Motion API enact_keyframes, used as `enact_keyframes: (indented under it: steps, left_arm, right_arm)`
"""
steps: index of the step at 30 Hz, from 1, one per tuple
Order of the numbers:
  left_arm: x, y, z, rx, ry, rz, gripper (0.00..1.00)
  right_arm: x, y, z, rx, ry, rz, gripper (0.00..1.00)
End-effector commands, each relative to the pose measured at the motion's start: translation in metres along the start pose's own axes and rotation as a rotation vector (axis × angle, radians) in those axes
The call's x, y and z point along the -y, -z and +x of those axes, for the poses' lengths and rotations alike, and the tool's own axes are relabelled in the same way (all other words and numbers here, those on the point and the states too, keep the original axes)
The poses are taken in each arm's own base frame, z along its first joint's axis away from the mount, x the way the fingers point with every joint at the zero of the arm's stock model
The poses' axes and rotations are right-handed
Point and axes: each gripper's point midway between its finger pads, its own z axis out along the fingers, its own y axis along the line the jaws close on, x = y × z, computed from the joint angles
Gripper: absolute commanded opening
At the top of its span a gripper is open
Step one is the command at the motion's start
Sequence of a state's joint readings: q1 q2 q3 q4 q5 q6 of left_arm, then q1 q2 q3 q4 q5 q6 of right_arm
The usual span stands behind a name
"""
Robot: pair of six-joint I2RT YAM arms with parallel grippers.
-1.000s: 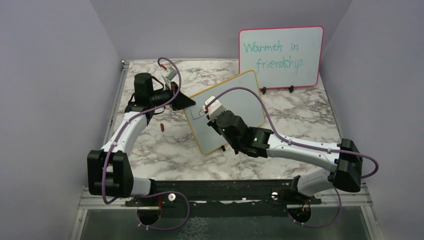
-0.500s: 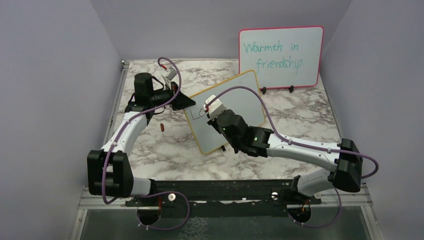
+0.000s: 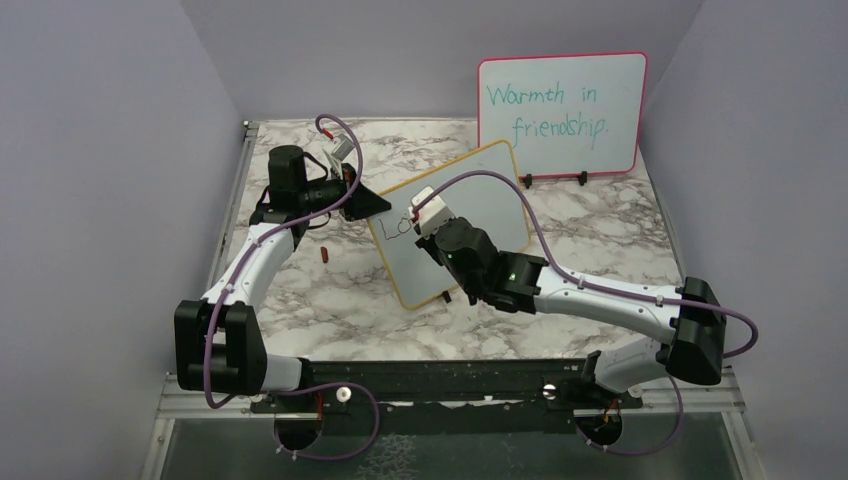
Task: Write a sentence on the whiteboard
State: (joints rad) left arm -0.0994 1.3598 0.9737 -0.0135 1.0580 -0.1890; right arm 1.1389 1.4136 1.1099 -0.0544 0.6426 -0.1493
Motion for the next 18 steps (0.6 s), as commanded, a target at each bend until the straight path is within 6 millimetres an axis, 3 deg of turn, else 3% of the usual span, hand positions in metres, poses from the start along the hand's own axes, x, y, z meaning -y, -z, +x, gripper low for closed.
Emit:
enact_keyframes:
  steps: [1,18]
  left_arm:
    - [-0.01,-0.007,0.027,-0.072,0.007,-0.031,0.0]
    - [-0.012,-0.008,0.029,-0.077,0.011,-0.036,0.0]
  right_arm:
    - [0.008,0.007,-0.017,0.038,-0.054,-0.011,0.01]
    - [0.005,0.012,0.009,-0.015,-0.067,-0.023,0.01]
